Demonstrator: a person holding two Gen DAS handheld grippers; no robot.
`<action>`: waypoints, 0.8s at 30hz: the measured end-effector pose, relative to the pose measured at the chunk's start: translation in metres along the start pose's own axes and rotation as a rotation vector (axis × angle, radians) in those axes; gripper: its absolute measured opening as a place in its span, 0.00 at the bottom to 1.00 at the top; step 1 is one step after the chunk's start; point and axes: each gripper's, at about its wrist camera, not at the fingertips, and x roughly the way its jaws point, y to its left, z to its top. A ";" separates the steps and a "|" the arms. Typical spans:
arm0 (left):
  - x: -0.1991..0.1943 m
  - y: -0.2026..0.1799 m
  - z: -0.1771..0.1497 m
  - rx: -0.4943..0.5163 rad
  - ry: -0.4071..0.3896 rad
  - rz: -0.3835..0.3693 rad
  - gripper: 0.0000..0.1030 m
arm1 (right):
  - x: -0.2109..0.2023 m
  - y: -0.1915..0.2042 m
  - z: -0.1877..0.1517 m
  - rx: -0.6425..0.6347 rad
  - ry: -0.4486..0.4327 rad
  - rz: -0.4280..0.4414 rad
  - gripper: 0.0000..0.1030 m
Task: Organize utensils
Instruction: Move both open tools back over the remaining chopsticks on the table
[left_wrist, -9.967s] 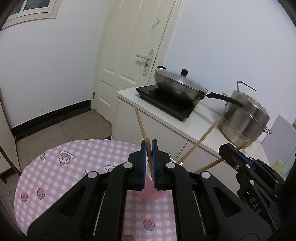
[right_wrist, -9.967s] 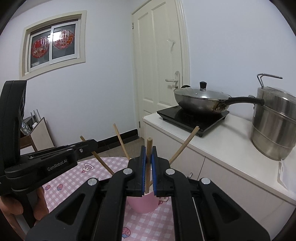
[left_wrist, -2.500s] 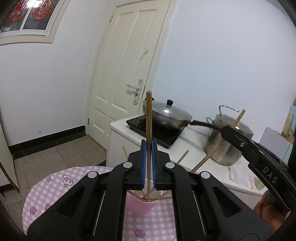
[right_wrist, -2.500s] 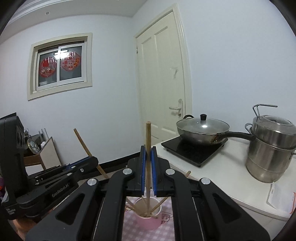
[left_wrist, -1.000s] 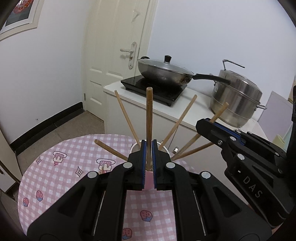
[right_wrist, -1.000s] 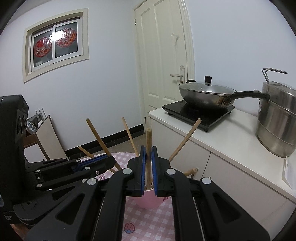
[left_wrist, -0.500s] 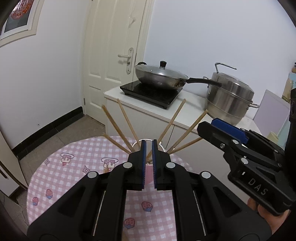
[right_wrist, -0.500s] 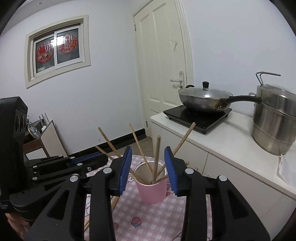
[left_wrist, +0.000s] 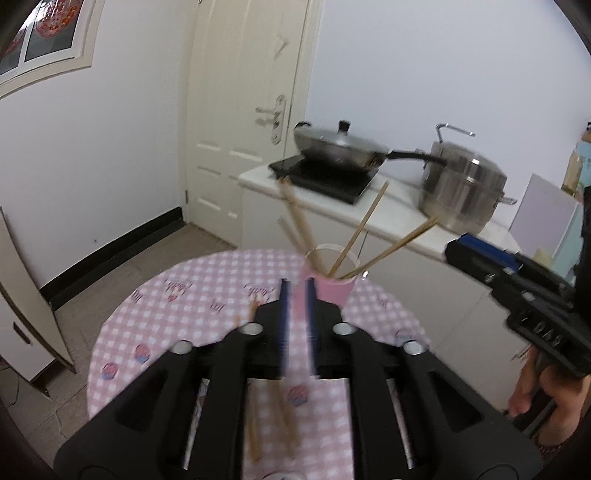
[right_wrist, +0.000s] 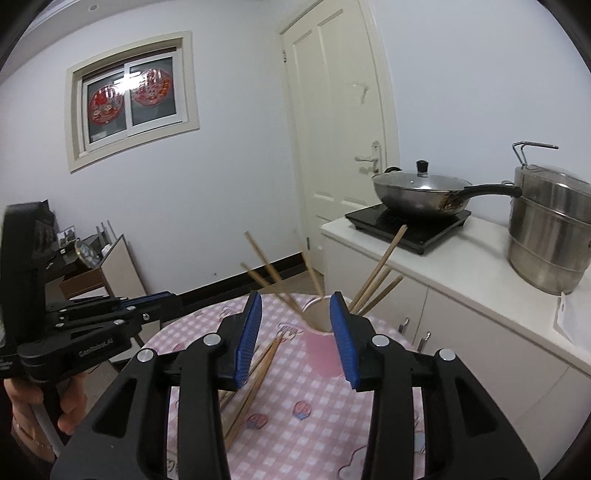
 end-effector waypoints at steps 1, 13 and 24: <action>-0.002 0.007 -0.005 -0.011 -0.001 0.008 0.65 | 0.000 0.004 -0.002 -0.005 0.005 0.005 0.35; 0.028 0.061 -0.047 -0.096 0.127 0.044 0.68 | 0.046 0.039 -0.041 -0.032 0.152 0.068 0.35; 0.095 0.089 -0.082 -0.182 0.372 0.023 0.67 | 0.107 0.039 -0.080 0.018 0.338 0.086 0.35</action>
